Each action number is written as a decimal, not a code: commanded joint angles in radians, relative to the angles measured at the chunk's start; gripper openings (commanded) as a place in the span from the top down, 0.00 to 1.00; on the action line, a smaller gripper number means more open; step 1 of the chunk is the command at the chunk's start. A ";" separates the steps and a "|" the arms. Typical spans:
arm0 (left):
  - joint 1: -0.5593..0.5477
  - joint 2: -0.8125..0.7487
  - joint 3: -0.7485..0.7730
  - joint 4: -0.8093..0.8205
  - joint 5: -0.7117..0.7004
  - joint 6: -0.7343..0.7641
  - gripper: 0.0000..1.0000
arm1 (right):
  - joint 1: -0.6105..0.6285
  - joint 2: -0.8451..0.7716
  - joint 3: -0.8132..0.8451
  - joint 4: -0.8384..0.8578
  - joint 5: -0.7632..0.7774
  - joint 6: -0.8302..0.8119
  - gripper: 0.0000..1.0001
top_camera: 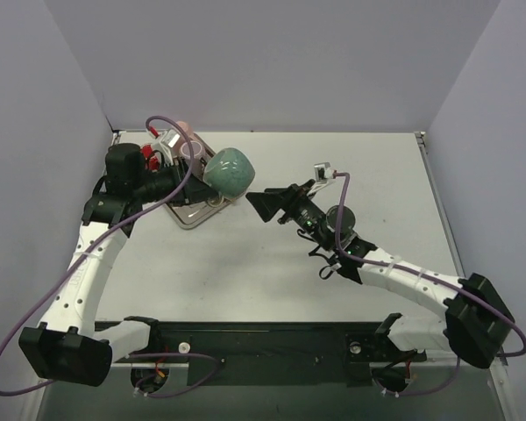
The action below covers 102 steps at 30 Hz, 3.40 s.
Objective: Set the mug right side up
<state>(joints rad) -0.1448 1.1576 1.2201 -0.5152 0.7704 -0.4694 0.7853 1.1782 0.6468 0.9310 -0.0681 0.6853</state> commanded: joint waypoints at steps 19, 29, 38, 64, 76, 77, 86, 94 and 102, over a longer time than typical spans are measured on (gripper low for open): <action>-0.036 0.031 0.038 -0.035 -0.144 0.136 0.16 | -0.044 0.155 0.208 -0.022 -0.066 0.187 1.00; -0.048 0.062 -0.080 0.098 -0.670 0.305 0.13 | -0.280 0.159 0.416 -1.181 0.240 -0.302 1.00; -0.213 0.364 0.080 0.126 -0.934 0.222 0.11 | -0.555 0.397 0.464 -1.302 0.004 -0.372 1.00; -0.325 0.893 0.429 0.044 -1.330 0.071 0.16 | -0.618 0.255 0.343 -1.307 0.024 -0.395 0.35; -0.240 0.754 0.176 0.211 -1.234 0.201 0.35 | -0.512 0.179 0.361 -1.339 0.065 -0.425 0.35; -0.233 0.754 0.170 0.213 -1.220 0.209 0.37 | -0.508 0.172 0.360 -1.338 0.065 -0.425 0.35; -0.174 0.722 0.087 0.342 -1.039 0.328 0.54 | -0.501 0.121 0.324 -1.342 0.102 -0.437 0.35; -0.130 0.610 0.004 0.406 -0.835 0.345 1.00 | -0.485 0.034 0.300 -1.360 0.117 -0.434 0.35; -0.111 0.413 0.064 0.242 -0.494 0.296 1.00 | -0.316 -0.148 0.304 -1.303 0.102 -0.418 0.35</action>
<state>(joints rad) -0.2615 1.7691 1.2018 -0.2874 -0.0036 -0.1432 0.3607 1.1461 0.9520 -0.4114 0.0280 0.2600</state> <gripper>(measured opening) 0.274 0.650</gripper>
